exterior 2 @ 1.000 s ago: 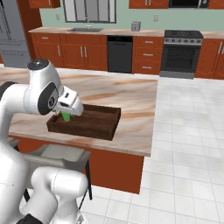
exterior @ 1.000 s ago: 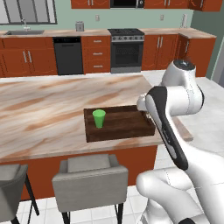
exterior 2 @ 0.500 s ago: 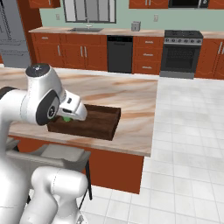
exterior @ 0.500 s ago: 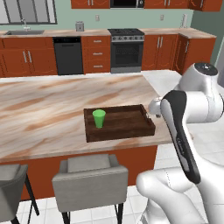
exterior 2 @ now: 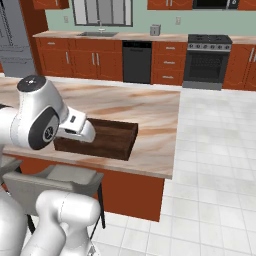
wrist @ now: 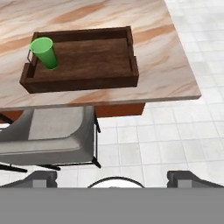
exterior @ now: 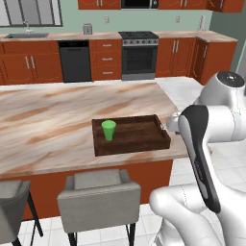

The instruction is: There is a tray on the dining counter. Grab the cup, mug, and pitcher and place them on the tray. The pitcher may be placed next to the tray if it cannot fit the tray.

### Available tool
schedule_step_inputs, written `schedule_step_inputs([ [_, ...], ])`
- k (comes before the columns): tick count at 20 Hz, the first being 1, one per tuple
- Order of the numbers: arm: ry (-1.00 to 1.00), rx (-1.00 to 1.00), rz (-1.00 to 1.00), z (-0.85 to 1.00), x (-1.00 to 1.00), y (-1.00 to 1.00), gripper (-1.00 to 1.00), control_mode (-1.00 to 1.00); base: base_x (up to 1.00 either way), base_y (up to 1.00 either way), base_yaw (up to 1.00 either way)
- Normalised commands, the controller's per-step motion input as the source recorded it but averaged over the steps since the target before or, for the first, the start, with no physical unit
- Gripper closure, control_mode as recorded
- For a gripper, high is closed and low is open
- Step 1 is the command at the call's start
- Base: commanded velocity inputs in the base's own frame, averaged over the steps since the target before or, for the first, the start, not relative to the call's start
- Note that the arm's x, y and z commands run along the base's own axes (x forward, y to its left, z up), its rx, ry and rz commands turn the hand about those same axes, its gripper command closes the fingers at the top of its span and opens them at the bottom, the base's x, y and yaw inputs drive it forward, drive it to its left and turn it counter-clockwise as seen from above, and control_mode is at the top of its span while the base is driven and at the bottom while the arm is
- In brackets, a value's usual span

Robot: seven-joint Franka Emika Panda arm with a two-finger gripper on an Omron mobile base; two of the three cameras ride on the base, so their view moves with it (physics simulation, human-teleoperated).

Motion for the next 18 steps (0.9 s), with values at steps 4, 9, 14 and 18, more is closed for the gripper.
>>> schedule_step_inputs([
  [4,0.0,-0.01,0.0,0.0,-0.05,0.0,-1.0,-1.0,0.0,0.0,0.0],
  [9,0.0,0.0,0.0,0.0,0.0,0.0,-1.0,-1.0,0.0,0.0,0.0],
  [14,0.0,0.0,0.0,0.0,0.0,0.0,-1.0,1.0,-0.26,0.0,0.0],
  [18,0.0,0.0,0.0,0.0,0.0,0.0,-1.0,1.0,-0.93,0.39,0.0],
])
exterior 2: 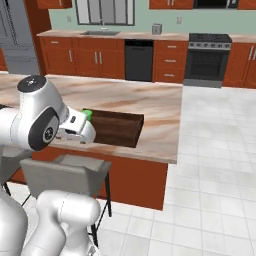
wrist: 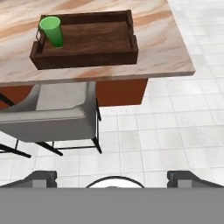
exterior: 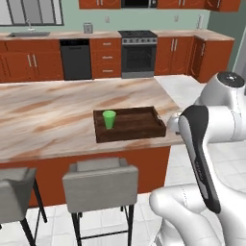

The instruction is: There is a tray on the dining counter. Grab the cup, mug, and pitcher and place them on the tray. The pitcher may be placed next to the tray if it cannot fit the tray.

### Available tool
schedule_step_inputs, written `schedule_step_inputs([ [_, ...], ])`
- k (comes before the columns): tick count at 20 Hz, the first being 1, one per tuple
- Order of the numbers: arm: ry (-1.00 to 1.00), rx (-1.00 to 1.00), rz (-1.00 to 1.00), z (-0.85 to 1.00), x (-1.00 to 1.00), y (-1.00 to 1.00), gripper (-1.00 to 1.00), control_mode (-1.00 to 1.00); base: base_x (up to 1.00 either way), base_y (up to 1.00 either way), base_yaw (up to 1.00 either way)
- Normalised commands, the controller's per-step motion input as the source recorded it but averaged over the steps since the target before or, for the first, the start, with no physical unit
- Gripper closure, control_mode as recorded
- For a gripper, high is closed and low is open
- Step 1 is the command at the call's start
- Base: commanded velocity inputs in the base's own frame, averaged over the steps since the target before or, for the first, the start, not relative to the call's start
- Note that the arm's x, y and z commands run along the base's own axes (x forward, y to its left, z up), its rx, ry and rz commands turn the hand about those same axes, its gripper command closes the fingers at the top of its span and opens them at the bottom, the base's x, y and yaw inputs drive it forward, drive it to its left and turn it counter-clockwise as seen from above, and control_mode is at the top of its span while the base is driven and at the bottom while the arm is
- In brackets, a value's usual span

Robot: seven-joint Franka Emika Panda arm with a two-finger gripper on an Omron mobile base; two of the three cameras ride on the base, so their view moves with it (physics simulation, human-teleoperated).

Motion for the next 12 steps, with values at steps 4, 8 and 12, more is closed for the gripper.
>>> schedule_step_inputs([
  [4,0.0,0.0,0.0,0.0,0.0,0.0,-1.0,1.0,-0.96,0.94,0.0],
  [8,0.0,0.0,0.0,0.0,0.0,0.0,-1.0,1.0,-0.63,1.0,0.0],
  [12,0.0,0.0,0.0,0.0,0.0,0.0,-1.0,1.0,-0.31,1.0,-0.06],
])
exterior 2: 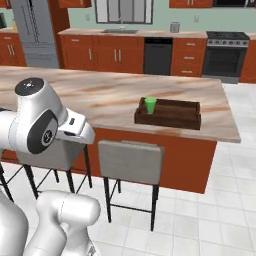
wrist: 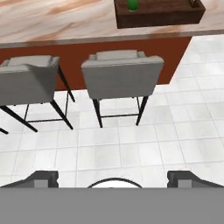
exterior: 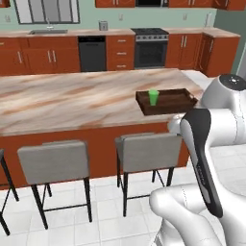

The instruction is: There is a tray on the dining counter. Grab the cup, mug, and pitcher and place them on the tray. The pitcher may be placed next to the tray if it cannot fit the tray.

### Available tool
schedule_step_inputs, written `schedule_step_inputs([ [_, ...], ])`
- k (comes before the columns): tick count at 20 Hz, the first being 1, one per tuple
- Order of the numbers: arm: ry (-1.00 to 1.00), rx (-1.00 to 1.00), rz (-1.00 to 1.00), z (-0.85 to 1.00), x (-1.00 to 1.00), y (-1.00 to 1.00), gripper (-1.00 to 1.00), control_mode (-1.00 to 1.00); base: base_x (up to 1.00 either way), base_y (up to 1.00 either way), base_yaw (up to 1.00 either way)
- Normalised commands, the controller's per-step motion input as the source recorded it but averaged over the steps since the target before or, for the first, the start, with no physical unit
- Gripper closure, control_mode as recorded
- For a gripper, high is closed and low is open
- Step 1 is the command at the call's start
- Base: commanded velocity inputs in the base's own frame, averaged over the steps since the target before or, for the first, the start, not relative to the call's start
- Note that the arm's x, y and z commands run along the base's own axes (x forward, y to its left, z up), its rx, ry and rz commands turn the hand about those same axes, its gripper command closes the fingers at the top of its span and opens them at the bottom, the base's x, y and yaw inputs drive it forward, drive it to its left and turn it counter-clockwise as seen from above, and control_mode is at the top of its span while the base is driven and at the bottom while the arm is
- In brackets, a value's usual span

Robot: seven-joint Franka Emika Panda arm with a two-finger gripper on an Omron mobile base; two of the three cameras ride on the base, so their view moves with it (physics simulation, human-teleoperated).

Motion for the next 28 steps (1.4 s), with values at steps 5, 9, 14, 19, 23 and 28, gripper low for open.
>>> schedule_step_inputs([
  [5,0.0,0.0,0.0,0.0,0.0,0.0,-1.0,1.0,0.0,1.0,-0.18],
  [9,0.0,0.0,0.0,0.0,0.0,0.0,-1.0,1.0,0.0,1.0,-0.16],
  [14,0.0,0.0,0.0,0.0,0.0,0.0,-1.0,1.0,0.0,1.0,-0.14],
  [19,0.0,0.0,0.0,0.0,0.0,0.0,-1.0,1.0,-0.13,1.0,0.0],
  [23,0.0,0.0,0.0,0.0,0.0,0.0,-1.0,1.0,-0.14,1.0,0.0],
  [28,0.0,0.0,0.0,0.0,0.0,0.0,-1.0,1.0,0.0,1.0,0.0],
])
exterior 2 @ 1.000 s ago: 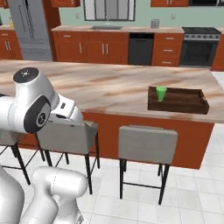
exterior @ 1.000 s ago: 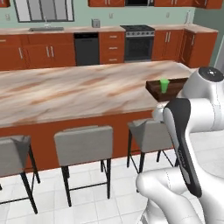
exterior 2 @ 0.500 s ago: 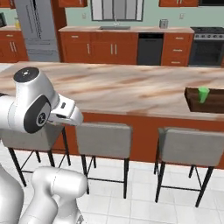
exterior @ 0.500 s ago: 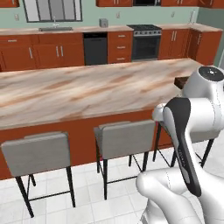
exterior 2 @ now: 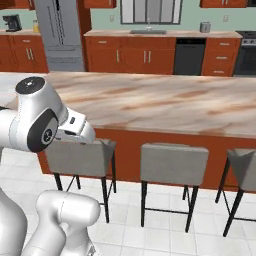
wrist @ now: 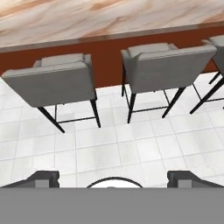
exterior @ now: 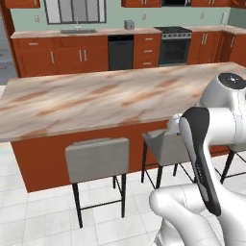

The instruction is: There is a tray on the dining counter. Grab the cup, mug, and pitcher and place them on the tray. The pitcher may be placed next to the tray if it cannot fit the tray.

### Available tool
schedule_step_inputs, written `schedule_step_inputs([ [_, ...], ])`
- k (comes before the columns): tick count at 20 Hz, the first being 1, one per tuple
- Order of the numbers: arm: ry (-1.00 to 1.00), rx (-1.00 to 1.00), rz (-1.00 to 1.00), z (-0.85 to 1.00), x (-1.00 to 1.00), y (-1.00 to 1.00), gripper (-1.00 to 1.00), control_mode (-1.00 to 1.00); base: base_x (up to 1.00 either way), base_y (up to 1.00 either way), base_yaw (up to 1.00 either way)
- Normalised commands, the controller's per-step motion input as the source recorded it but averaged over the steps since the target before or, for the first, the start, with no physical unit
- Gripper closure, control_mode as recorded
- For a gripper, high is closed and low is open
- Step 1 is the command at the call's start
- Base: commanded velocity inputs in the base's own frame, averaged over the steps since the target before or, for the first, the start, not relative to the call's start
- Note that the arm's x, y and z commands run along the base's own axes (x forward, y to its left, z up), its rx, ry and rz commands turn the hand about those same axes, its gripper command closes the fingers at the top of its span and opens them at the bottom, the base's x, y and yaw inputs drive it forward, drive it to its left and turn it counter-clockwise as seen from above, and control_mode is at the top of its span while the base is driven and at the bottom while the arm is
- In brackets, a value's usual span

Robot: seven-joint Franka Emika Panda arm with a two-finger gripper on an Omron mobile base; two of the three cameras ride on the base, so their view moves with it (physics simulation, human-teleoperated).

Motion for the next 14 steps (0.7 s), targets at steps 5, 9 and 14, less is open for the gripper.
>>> schedule_step_inputs([
  [5,0.0,0.0,0.0,0.0,0.0,0.0,-1.0,1.0,0.0,1.0,0.0],
  [9,0.0,0.0,0.0,0.0,0.0,0.0,-1.0,1.0,-0.02,1.0,0.0],
  [14,0.0,0.0,0.0,0.0,0.0,0.0,-1.0,1.0,-0.01,1.0,0.0],
])
